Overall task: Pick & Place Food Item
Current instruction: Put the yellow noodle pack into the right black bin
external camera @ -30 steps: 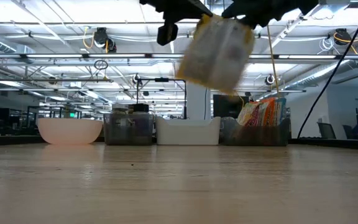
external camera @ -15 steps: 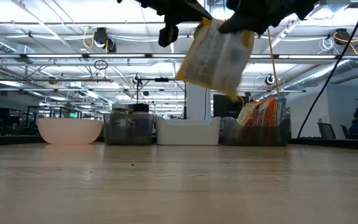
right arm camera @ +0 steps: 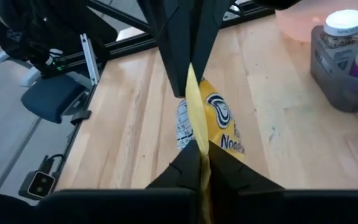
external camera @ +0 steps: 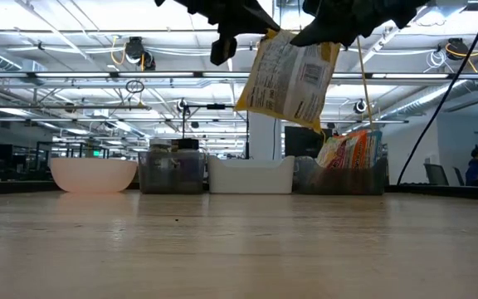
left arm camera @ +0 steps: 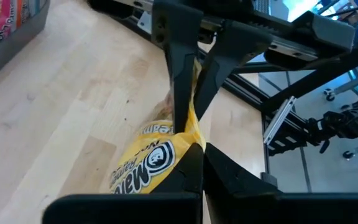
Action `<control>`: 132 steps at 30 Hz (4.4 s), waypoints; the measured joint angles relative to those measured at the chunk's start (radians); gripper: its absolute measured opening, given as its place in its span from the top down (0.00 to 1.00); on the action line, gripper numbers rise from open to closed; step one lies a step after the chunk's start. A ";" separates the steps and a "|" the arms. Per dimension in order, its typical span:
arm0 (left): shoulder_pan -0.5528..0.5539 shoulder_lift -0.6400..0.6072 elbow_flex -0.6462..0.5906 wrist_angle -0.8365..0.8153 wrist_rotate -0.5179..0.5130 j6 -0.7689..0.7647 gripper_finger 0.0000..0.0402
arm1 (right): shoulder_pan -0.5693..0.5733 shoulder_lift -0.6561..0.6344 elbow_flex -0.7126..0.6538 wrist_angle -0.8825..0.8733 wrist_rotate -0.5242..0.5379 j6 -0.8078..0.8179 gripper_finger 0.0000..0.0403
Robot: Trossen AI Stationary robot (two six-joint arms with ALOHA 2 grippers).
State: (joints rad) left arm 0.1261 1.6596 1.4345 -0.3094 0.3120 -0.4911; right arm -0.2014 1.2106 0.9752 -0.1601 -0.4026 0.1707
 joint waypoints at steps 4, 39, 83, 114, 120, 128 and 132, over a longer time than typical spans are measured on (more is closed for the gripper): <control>-0.001 0.000 0.000 -0.001 0.001 0.000 1.00 | -0.010 0.000 0.000 0.014 -0.021 0.000 0.95; 0.084 0.000 0.000 0.109 0.013 -0.092 0.71 | -0.025 -0.014 -0.001 0.063 -0.044 0.077 1.00; 0.433 -0.249 0.000 0.095 0.247 0.151 0.50 | -0.244 -0.009 -0.001 0.080 0.826 0.445 1.00; 0.423 -0.256 0.000 0.093 0.273 0.156 0.50 | -0.221 0.023 -0.063 0.029 1.035 0.560 1.00; 0.423 -0.256 0.000 0.094 0.273 0.153 0.50 | -0.222 0.023 -0.124 0.143 1.035 0.577 1.00; 0.423 -0.256 0.000 0.094 0.273 0.148 0.50 | -0.222 0.023 -0.164 0.192 1.061 0.585 1.00; 0.423 -0.256 0.000 0.094 0.273 0.146 0.50 | -0.227 0.023 -0.177 0.202 1.064 0.607 1.00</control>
State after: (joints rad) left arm 0.5491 1.4036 1.4342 -0.2157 0.5850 -0.3450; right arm -0.4286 1.2331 0.7986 0.0422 0.6617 0.7773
